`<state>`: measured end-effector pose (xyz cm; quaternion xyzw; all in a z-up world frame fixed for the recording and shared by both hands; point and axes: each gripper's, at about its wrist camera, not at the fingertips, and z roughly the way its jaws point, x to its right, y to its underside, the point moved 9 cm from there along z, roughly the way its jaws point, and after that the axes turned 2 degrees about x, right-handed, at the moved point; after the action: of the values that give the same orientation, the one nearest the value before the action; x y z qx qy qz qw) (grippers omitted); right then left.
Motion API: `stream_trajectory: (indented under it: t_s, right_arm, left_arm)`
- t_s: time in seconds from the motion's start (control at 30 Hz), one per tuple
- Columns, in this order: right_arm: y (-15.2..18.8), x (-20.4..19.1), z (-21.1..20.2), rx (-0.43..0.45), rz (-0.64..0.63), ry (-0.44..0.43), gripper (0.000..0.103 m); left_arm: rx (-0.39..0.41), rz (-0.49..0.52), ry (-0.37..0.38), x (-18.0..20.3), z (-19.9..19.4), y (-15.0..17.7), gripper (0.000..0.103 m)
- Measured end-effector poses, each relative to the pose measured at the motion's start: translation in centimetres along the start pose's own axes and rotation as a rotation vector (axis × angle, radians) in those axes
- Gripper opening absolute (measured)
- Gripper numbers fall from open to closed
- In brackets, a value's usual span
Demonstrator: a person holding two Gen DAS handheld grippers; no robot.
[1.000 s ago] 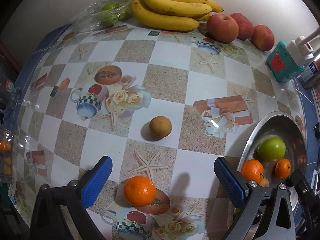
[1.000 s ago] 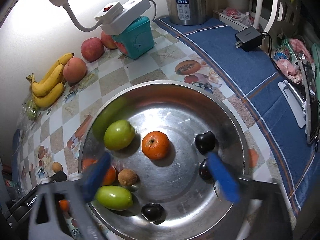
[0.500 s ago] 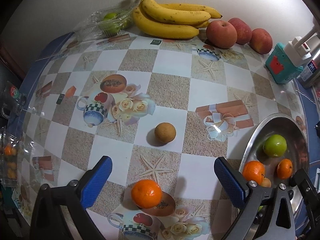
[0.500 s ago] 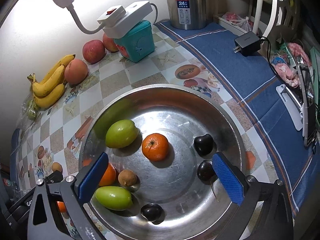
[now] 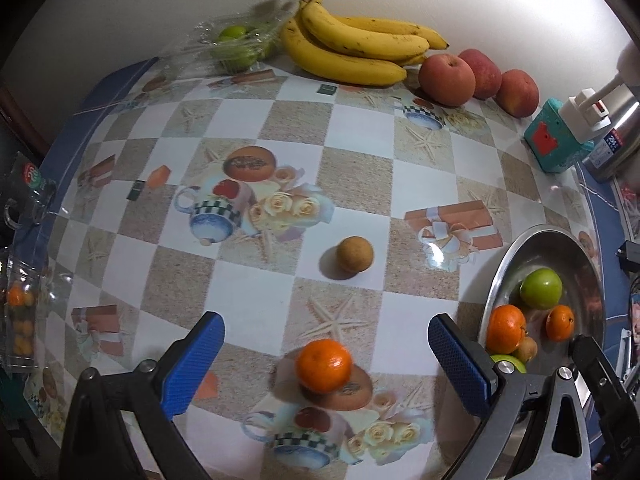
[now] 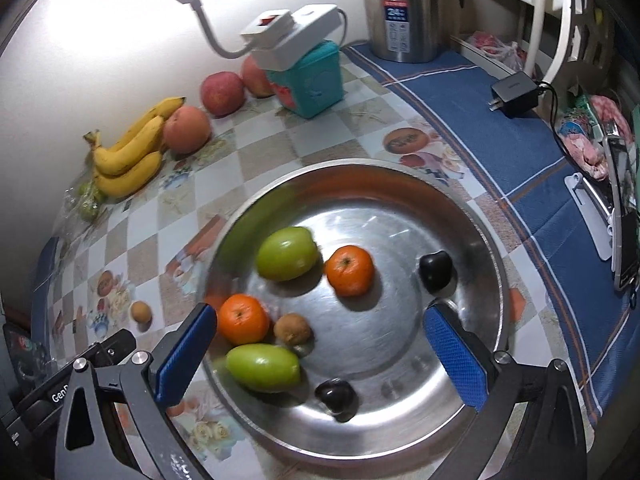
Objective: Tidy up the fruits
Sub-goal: 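Move both open tools back toward the remaining mandarin and kiwi, then close the right tool on the last mandarin on the counter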
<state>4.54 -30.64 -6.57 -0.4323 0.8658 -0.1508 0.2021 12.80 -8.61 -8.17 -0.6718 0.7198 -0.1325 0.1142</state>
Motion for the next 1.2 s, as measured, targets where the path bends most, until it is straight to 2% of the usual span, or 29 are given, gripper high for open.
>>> stream_trajectory:
  t_s: [0.23, 0.37, 0.53, 0.8, 1.03, 1.2]
  right_arm:
    - [1.3, -1.8, 0.0, -0.026, -0.028, -0.027, 0.103]
    - [1.8, -2.8, -0.1, -0.031, -0.042, -0.030, 0.103]
    - [2.5, -5.1, -0.3, -0.044, -0.079, -0.072, 0.103]
    - [4.2, -9.5, -0.1, -0.077, -0.179, -0.122, 0.103]
    - [6.2, -13.3, 0.5, -0.115, -0.267, -0.192, 0.103]
    - [7.1, -14.7, 1.1, -0.127, -0.312, -0.182, 0.103]
  left_arm:
    - [0.014, -0.044, -0.009, -3.0, -1.0, 0.6, 0.103]
    - [0.001, -0.060, 0.020, -4.0, -1.2, 1.1, 0.103]
    - [0.011, -0.070, -0.007, -5.9, -1.5, 1.3, 0.103]
    - [-0.017, -0.187, -0.008, -9.6, -0.9, 1.9, 0.103]
    - [-0.049, -0.243, 0.000, -11.1, 0.0, 2.5, 0.103]
    - [-0.077, -0.248, 0.000, -11.6, 0.9, 2.9, 0.103]
